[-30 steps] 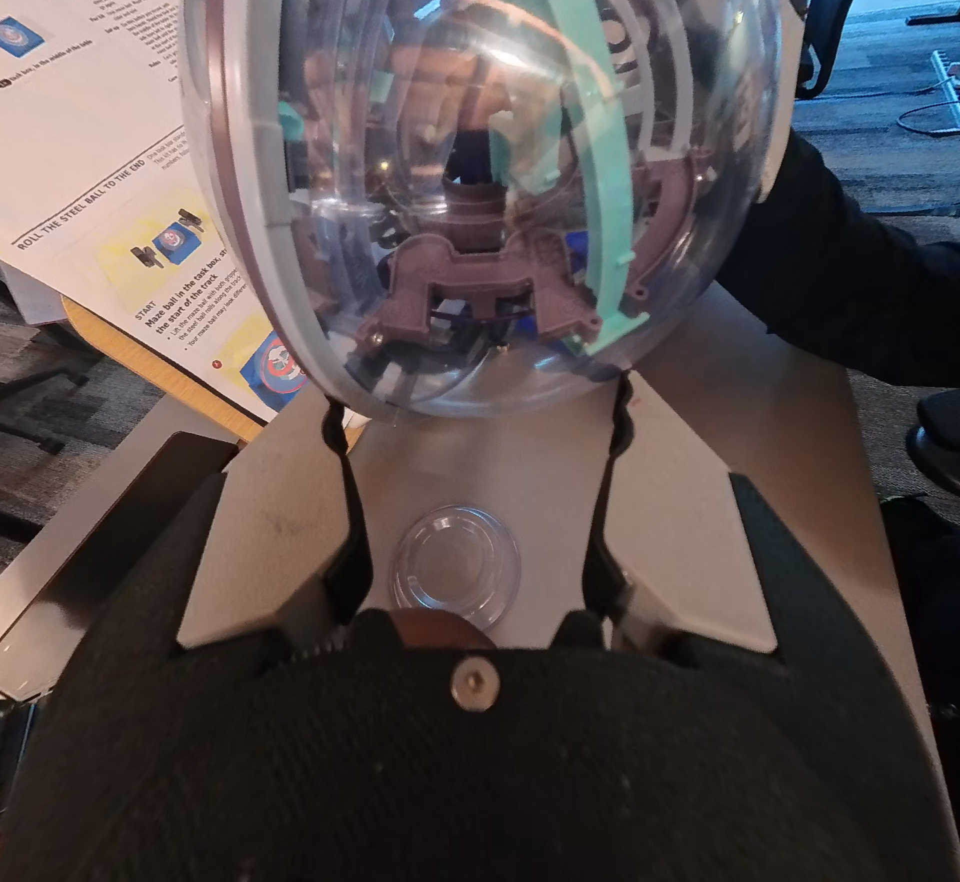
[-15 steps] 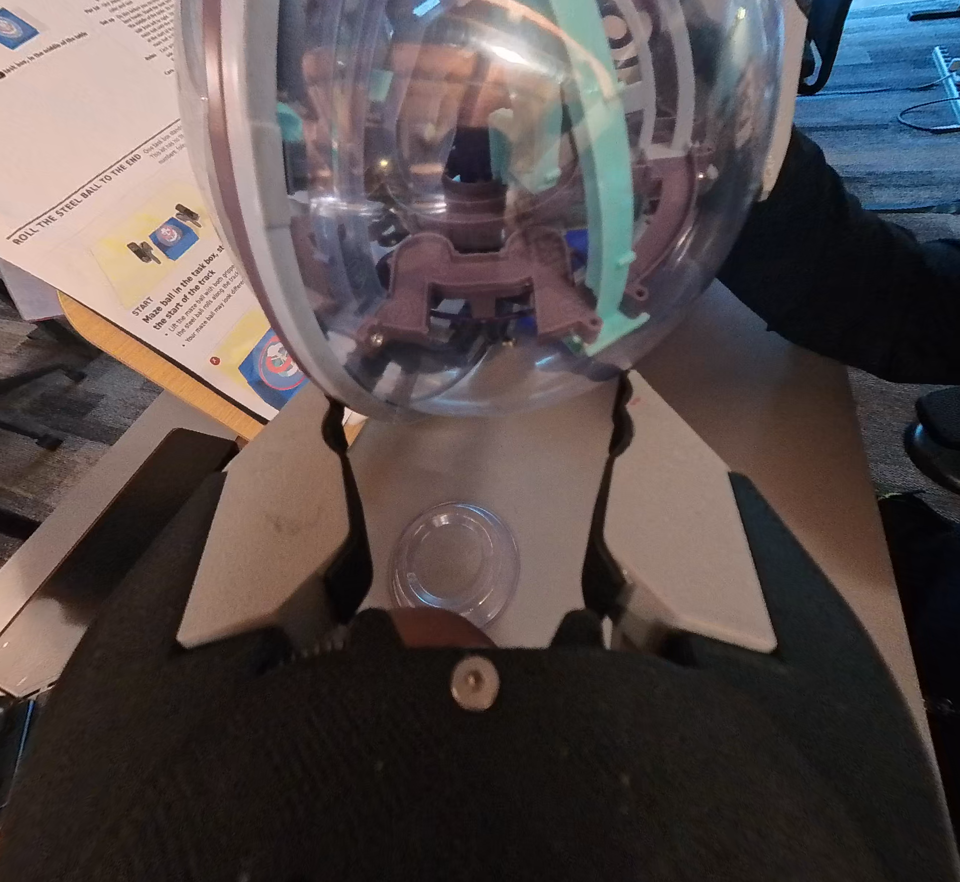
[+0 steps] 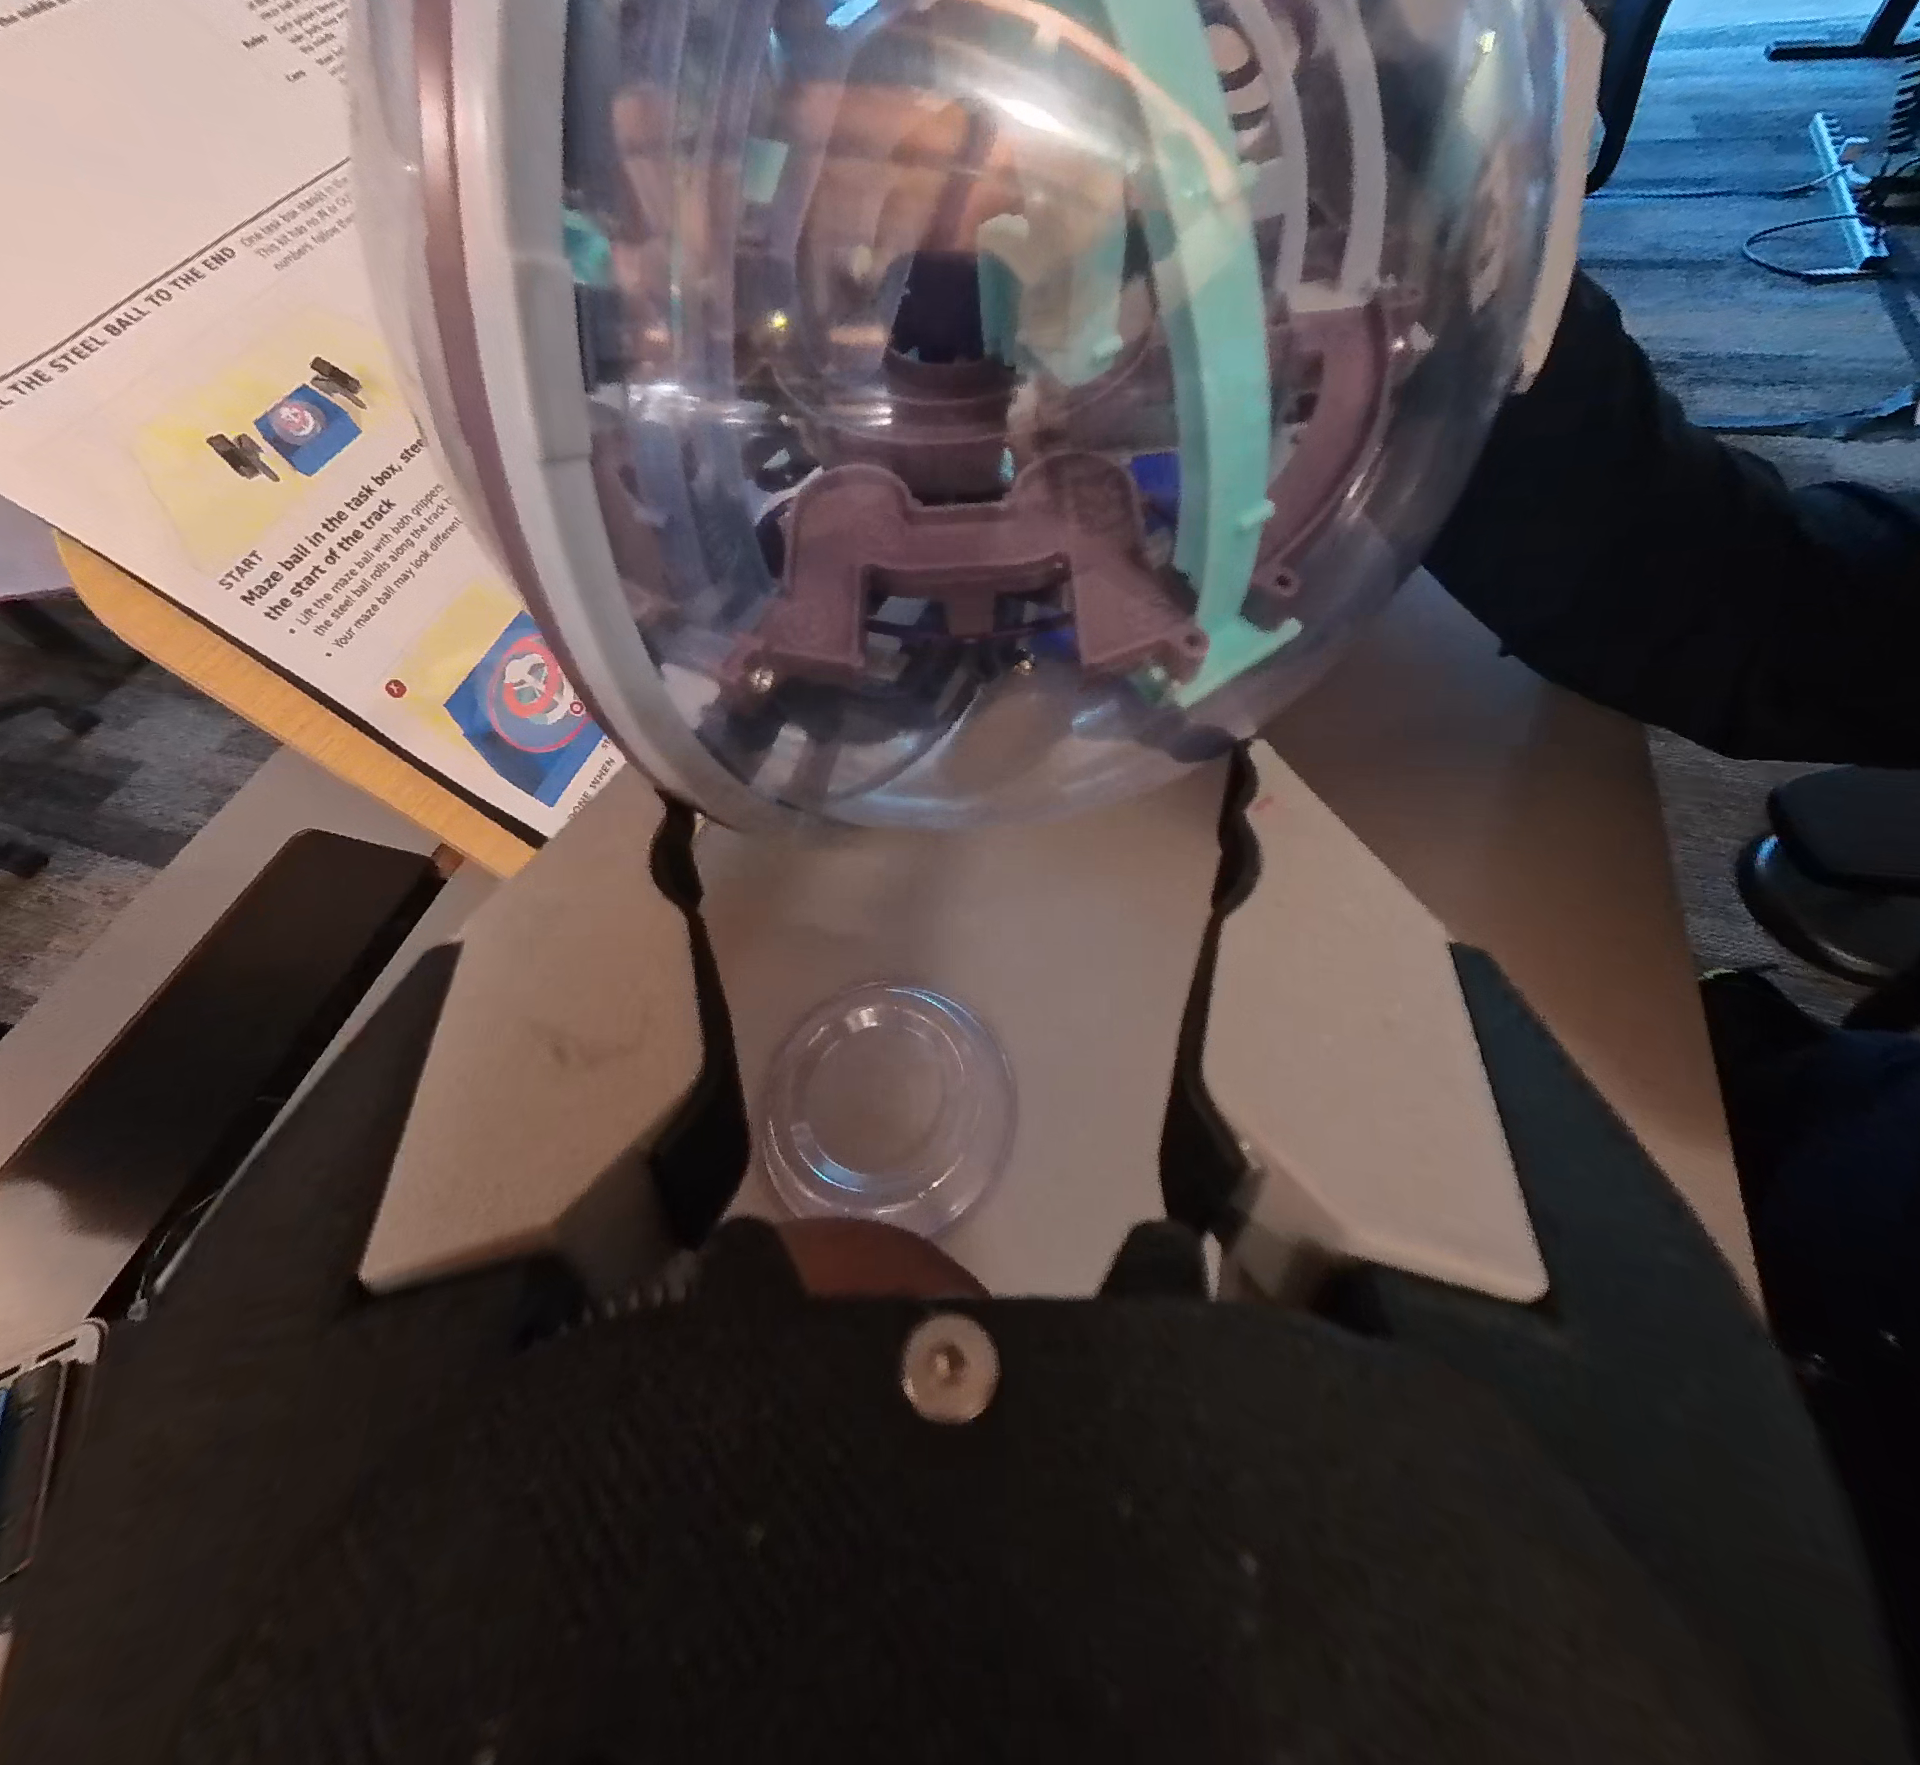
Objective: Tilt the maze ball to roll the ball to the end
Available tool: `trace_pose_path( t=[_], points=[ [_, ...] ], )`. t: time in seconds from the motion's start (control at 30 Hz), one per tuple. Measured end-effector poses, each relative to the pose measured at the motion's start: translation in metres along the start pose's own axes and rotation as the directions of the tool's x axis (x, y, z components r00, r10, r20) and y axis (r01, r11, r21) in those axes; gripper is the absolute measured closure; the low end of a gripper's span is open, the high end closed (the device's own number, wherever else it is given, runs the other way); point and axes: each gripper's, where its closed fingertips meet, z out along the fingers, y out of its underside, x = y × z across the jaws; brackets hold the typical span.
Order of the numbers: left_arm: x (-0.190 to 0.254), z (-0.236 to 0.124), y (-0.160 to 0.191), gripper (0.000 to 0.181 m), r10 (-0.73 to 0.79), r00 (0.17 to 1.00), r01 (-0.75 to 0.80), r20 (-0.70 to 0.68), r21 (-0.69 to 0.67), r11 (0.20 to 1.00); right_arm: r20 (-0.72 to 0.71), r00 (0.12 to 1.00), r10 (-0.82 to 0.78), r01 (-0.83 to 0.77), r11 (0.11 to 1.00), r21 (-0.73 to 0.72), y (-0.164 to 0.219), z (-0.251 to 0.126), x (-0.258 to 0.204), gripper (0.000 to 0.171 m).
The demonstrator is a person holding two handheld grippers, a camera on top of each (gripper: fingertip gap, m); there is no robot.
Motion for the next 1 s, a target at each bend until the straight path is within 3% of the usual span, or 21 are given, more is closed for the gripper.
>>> trace_pose_path(
  t=[1.0],
  points=[
    [-0.005, -0.015, 0.003, 0.092, -0.034, 0.999, 0.034, 0.02, -0.006, 0.999, 0.116, 0.977, 0.179, -0.183, 0.983, 0.024, 0.008, 0.011, 0.002, 0.019]
  ],
)
